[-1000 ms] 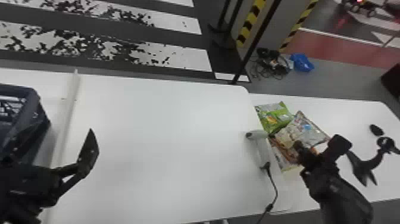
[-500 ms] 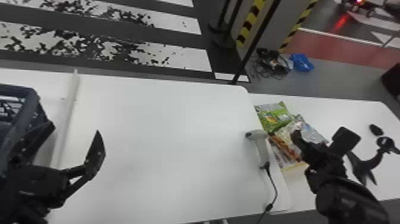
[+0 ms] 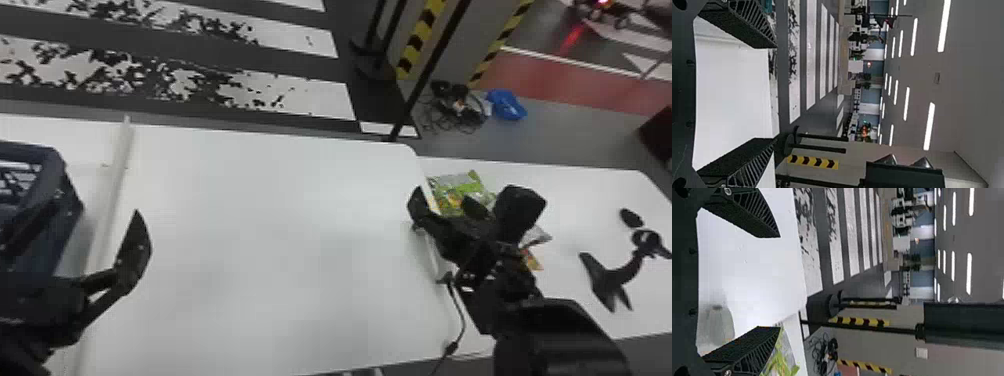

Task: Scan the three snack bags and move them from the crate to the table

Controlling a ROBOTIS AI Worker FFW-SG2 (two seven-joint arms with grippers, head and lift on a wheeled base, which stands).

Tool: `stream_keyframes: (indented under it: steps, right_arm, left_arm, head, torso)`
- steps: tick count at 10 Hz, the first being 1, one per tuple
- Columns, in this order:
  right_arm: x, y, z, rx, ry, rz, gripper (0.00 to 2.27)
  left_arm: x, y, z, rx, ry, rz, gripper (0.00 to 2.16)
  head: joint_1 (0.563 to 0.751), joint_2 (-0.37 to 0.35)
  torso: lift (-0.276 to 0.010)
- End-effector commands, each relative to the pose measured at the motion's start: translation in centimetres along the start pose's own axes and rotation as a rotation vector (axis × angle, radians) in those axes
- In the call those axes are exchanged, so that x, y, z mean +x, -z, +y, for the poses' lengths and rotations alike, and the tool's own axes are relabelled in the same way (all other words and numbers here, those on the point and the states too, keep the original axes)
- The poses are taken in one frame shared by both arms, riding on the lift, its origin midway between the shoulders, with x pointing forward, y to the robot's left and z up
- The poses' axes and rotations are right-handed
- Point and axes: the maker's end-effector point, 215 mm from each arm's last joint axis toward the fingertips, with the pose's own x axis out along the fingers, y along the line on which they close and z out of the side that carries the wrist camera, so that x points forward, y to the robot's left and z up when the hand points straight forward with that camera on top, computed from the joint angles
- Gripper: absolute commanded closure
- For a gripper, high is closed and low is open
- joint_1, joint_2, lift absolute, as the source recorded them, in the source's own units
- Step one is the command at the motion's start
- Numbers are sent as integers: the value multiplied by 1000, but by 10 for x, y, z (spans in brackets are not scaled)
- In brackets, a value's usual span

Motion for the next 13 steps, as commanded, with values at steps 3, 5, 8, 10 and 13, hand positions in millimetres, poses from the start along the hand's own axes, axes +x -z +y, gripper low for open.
stream_keyframes:
  steps: [3, 5, 8, 10, 13]
  right_arm:
    - [-52, 9, 121, 28, -236, 20, 87]
    - [-89, 12, 142, 42, -285, 6, 93]
    - [-127, 31, 118, 79, -269, -43, 113]
    - [-132, 53, 96, 108, -286, -8, 113]
    - [-137, 57, 75, 119, -252, -12, 113]
  left_arm:
    - [-35, -10, 24, -50, -59, 65, 19]
    - [-59, 3, 18, -61, -73, 111, 26]
    - [-83, 17, -17, -10, -86, 88, 26]
    - [-89, 43, -42, -61, -46, 131, 33]
    - [-86, 46, -29, -75, 6, 143, 33]
  head:
    - [695, -179]
    - [695, -74]
    - [695, -56]
    - [695, -124]
    - [695, -247]
  torso:
    - [-62]
    - [-62]
    - [-62]
    - [-62]
    - [-62]
